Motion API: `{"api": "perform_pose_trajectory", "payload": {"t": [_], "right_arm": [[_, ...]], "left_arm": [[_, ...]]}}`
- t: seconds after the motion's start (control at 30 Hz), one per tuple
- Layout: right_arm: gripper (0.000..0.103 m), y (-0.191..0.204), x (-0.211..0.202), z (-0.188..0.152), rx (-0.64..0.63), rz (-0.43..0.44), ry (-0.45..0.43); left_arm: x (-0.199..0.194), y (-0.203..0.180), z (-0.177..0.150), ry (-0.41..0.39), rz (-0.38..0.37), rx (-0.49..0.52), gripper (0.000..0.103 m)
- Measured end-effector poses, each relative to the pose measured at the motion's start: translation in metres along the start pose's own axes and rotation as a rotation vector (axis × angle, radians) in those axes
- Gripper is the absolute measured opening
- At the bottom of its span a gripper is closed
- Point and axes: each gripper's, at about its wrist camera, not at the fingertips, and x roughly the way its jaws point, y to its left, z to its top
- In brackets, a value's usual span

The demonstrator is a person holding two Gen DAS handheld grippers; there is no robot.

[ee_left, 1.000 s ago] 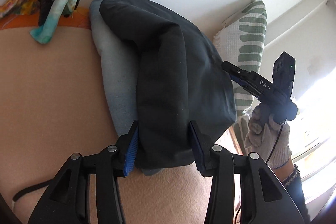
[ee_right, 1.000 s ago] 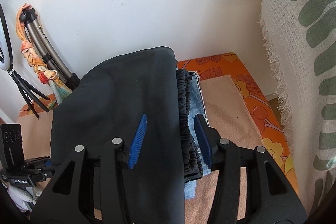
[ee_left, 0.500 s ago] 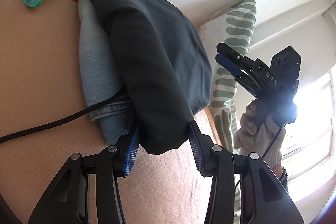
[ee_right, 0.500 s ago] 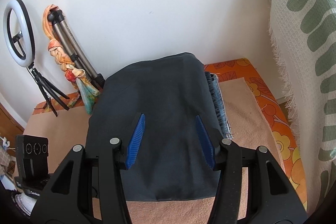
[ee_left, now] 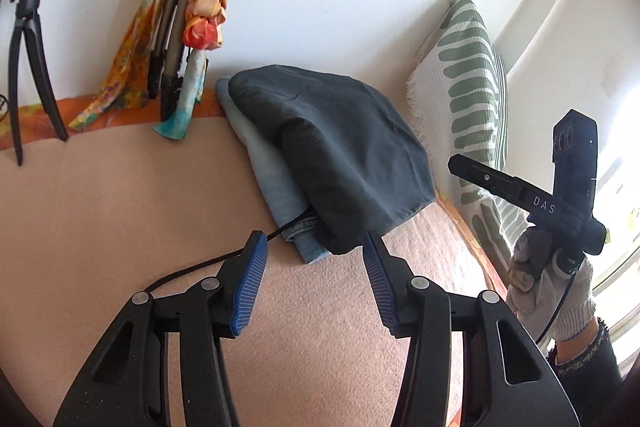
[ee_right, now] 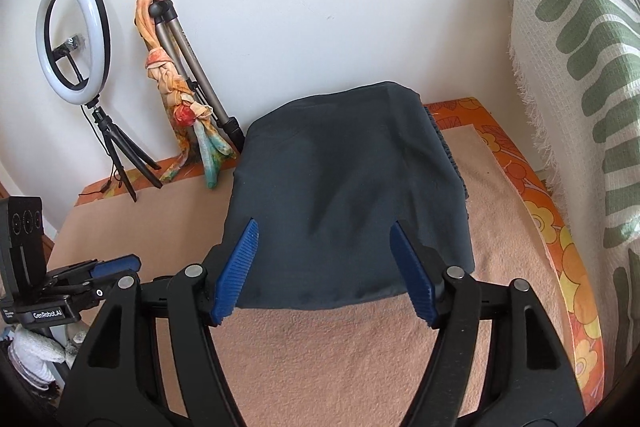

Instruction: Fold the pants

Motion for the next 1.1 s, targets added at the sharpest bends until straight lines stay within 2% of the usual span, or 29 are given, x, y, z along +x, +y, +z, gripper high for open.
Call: {"api": "perform_pose_trajectory", "payload": {"t": [0.13, 0.2, 0.43, 0.5, 0.6, 0.77, 0.93, 1.1], "right_arm": [[0.086, 0.017, -0.03, -0.02, -0.022, -0.031, -0.027], [0.088, 0.026, -0.045, -0.03, -0.024, -0.045, -0.04], [0.101, 0.054, -0.091, -0.064, -0.043, -0.106, -0.06], [0.102, 0.06, -0.104, -0.073, -0.037, -0.117, -0.069], [0.103, 0.07, -0.119, -0.086, -0.023, -0.144, -0.072], [0.103, 0.087, -0.142, -0.106, -0.02, -0.218, -0.108], [0.103, 0.099, -0.15, -0.126, -0.016, -0.262, -0.126], [0.103, 0.109, -0.155, -0.135, -0.038, -0.255, -0.14]], "left_arm": [[-0.031, -0.022, -0.01, -0.039, 0.023, 0.074, 0.054], [-0.044, -0.036, -0.015, -0.06, 0.03, 0.114, 0.063], [-0.086, -0.061, -0.039, -0.123, 0.037, 0.166, 0.077], [-0.093, -0.065, -0.048, -0.128, 0.065, 0.178, 0.082], [-0.102, -0.068, -0.06, -0.122, 0.113, 0.183, 0.082], [-0.117, -0.063, -0.081, -0.122, 0.102, 0.146, 0.082], [-0.123, -0.063, -0.095, -0.123, 0.12, 0.161, 0.082], [-0.13, -0.067, -0.103, -0.153, 0.151, 0.201, 0.082]]}}
